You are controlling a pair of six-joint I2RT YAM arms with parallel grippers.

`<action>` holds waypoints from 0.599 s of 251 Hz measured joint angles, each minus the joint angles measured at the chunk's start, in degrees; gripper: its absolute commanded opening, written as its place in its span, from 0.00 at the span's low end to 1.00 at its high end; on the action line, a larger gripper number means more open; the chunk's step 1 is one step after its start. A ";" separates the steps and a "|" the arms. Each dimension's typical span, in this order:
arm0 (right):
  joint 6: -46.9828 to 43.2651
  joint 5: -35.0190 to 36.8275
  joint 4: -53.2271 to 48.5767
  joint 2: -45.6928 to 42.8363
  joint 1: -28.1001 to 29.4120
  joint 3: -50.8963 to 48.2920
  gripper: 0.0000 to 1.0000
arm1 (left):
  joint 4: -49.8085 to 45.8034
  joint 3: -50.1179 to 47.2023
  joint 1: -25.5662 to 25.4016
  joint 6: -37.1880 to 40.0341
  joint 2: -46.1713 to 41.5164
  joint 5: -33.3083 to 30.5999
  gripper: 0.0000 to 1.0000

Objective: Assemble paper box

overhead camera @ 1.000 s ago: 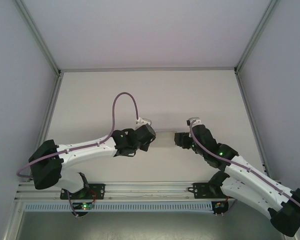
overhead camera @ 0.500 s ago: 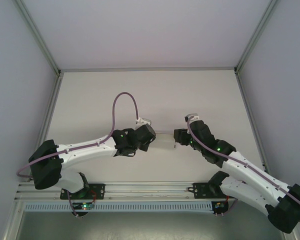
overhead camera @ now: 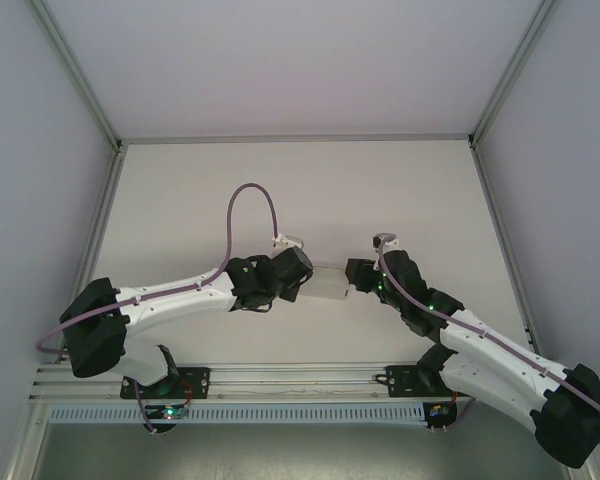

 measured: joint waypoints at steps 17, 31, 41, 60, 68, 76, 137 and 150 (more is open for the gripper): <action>0.90 -0.24 2.32 -0.33 0.15 -1.20 0.26 | 0.00 0.00 0.00 0.02 0.00 0.35 0.14; 1.60 -0.31 3.63 -0.33 0.52 -1.84 0.23 | -0.02 0.00 0.00 0.02 0.00 0.44 0.14; 2.08 -0.39 4.37 -0.33 0.92 -2.25 0.23 | -0.04 -0.02 0.02 0.02 0.00 0.44 0.14; 3.26 -0.42 6.38 -0.33 1.70 -3.54 0.21 | -0.22 -0.02 0.09 0.00 0.04 0.37 0.14; 3.72 -0.39 7.06 -0.33 2.10 -3.85 0.21 | -0.22 -0.02 0.17 0.00 0.09 0.35 0.14; 4.26 -0.35 7.67 -0.31 2.51 -4.09 0.21 | -0.24 -0.02 0.31 0.00 0.15 0.31 0.14; 5.51 2.23 6.93 0.74 5.05 -2.91 0.36 | -0.17 -0.02 0.81 0.00 0.59 -1.27 0.14; 5.14 2.82 4.92 0.83 5.16 -1.90 0.44 | -0.17 -0.02 0.81 0.00 0.59 -1.44 0.14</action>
